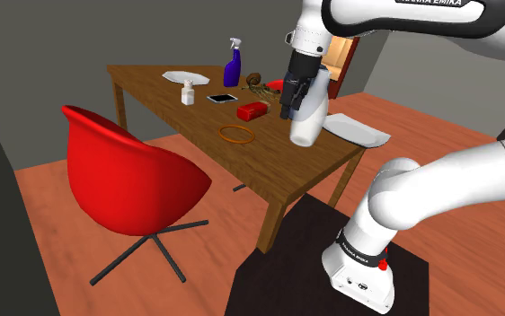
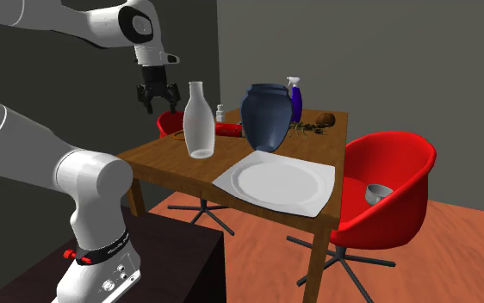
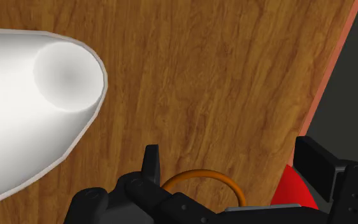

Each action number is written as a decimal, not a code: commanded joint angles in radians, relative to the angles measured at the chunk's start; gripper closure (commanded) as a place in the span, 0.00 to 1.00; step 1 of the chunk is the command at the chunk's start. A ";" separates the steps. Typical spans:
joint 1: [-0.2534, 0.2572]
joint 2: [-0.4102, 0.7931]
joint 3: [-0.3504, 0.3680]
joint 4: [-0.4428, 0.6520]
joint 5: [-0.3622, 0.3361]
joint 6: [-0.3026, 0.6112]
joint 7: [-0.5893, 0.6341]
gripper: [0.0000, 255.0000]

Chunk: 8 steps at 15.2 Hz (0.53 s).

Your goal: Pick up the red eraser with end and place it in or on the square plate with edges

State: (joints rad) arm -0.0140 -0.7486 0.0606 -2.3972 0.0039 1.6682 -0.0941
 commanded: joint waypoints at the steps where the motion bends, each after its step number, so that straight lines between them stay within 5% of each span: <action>1: 0.000 0.000 0.000 0.000 0.000 0.000 0.000 0.00; 8: 0.041 0.127 -0.210 0.041 -0.116 0.092 -0.464 0.00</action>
State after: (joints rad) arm 0.0199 -0.6415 -0.1197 -2.3698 -0.0970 1.7531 -0.4812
